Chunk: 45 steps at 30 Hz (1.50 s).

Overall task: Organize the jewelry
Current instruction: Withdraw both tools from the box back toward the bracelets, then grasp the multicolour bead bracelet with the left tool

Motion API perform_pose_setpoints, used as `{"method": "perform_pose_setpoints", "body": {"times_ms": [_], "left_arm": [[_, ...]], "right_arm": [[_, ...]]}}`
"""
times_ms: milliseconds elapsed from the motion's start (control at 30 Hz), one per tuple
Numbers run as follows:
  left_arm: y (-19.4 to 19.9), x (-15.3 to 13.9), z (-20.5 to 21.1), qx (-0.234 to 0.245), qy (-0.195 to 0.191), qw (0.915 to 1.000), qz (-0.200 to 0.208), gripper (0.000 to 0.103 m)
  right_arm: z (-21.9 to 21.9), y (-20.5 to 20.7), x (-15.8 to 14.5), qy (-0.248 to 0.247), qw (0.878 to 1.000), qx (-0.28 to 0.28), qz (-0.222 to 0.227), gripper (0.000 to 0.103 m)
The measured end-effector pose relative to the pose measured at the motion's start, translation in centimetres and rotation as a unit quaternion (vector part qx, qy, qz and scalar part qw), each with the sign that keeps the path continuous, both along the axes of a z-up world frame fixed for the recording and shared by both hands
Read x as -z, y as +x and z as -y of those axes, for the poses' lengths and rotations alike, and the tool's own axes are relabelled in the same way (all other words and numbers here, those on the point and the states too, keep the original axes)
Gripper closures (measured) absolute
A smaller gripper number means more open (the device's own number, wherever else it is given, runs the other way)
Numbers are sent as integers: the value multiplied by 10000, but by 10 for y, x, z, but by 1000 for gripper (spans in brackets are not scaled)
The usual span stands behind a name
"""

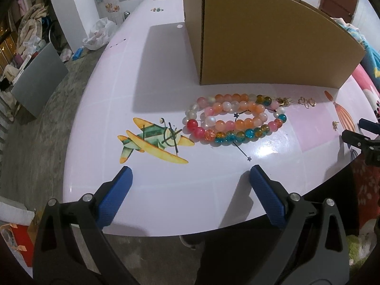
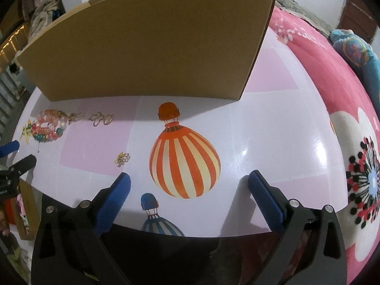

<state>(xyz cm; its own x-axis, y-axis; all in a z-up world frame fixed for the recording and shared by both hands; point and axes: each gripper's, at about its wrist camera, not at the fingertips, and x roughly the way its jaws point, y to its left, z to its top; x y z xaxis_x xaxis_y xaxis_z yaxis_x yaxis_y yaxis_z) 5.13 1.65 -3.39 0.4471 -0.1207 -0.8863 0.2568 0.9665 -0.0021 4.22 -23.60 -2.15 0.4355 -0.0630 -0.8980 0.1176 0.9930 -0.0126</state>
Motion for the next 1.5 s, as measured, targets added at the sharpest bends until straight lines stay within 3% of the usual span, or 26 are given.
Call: {"method": "perform_pose_setpoints", "body": {"times_ms": [100, 367, 500, 667, 900, 1067, 1267, 1433, 1500], "left_arm": [[-1, -1, -1, 21, -14, 10000, 42, 7], [-9, -3, -4, 103, -27, 9996, 251, 7], [-15, -10, -13, 106, -396, 9984, 394, 7], [-22, -22, -22, 184, -666, 9950, 723, 7], [-30, -44, -38, 203, -1191, 9838, 1322, 8], [-35, -54, -49, 322, -1352, 9774, 1593, 9], [-30, -56, -59, 478, -1650, 9721, 1595, 28], [-4, -45, -57, 657, -1715, 9761, 1163, 47], [5, -41, -56, 670, -1689, 9781, 1012, 53]], "right_arm": [[1, -7, -9, -101, 9996, 85, 230, 7], [-8, -31, -62, -147, 9901, 189, 1382, 7], [-15, -38, -75, 52, 9854, 163, 1693, 7], [-20, -35, -84, 474, 9819, 40, 1835, 7], [-41, -29, -85, 940, 9778, -194, 1861, 7], [-54, -32, -83, 1201, 9738, -391, 1889, 7], [-67, -26, -67, 1616, 9720, -445, 1647, 7], [-74, -12, -47, 1901, 9704, -411, 1432, 19], [-77, -6, -40, 2011, 9698, -424, 1312, 29]]}}
